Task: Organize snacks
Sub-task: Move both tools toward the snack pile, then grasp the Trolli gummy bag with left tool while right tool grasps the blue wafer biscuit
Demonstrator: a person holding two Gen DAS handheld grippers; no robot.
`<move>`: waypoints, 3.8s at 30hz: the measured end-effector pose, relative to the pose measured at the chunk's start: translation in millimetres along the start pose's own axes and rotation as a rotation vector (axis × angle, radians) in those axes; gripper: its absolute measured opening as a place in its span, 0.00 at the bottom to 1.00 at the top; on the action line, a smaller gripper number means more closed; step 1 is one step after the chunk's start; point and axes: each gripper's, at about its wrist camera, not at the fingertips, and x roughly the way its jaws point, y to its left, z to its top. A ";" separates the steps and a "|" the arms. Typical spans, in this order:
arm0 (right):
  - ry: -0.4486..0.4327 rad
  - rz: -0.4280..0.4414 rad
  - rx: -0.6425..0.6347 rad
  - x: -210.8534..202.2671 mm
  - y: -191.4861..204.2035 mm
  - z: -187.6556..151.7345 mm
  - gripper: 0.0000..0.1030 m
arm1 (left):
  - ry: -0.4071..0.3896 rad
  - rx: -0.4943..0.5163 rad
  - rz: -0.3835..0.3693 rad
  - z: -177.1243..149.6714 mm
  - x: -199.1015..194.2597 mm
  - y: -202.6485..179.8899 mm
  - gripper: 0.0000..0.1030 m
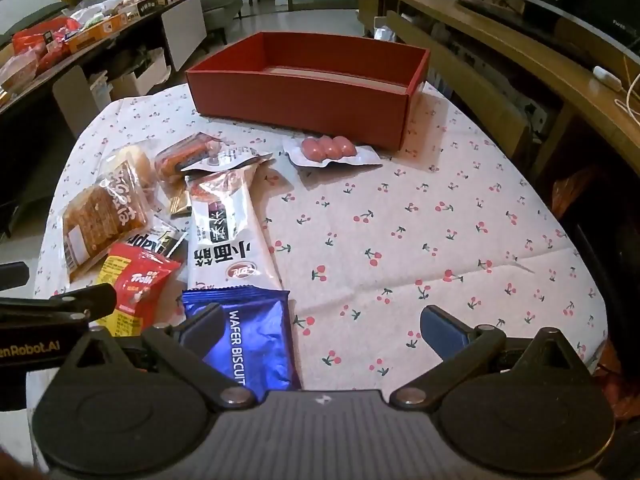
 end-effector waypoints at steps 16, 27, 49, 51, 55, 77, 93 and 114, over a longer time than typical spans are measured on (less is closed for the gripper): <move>0.034 -0.002 -0.005 7.5 1.3 -0.3 1.00 | 0.017 -0.005 -0.012 -1.7 3.0 -1.3 1.00; 0.068 -0.002 -0.012 14.0 4.0 -0.2 1.00 | 0.030 -0.004 -0.021 -2.2 5.5 -1.1 1.00; 0.159 0.066 -0.096 41.7 25.6 -5.2 1.00 | 0.105 -0.045 -0.034 3.4 31.5 15.1 1.00; 0.174 0.084 -0.065 43.7 21.4 -4.9 1.00 | 0.109 -0.042 -0.042 3.4 33.5 13.3 1.00; 0.149 0.127 -0.043 33.8 18.3 0.0 1.00 | 0.098 -0.056 -0.062 5.7 32.4 12.6 1.00; 0.180 0.114 -0.142 35.3 16.5 -1.6 0.88 | 0.102 0.094 -0.046 2.8 36.1 -7.6 1.00; 0.171 0.120 -0.165 31.3 13.1 -3.2 0.72 | 0.225 0.042 -0.062 4.2 61.0 2.5 0.81; 0.068 0.183 -0.059 2.4 -4.3 38.2 0.67 | 0.140 0.031 -0.149 37.8 13.4 -10.6 0.58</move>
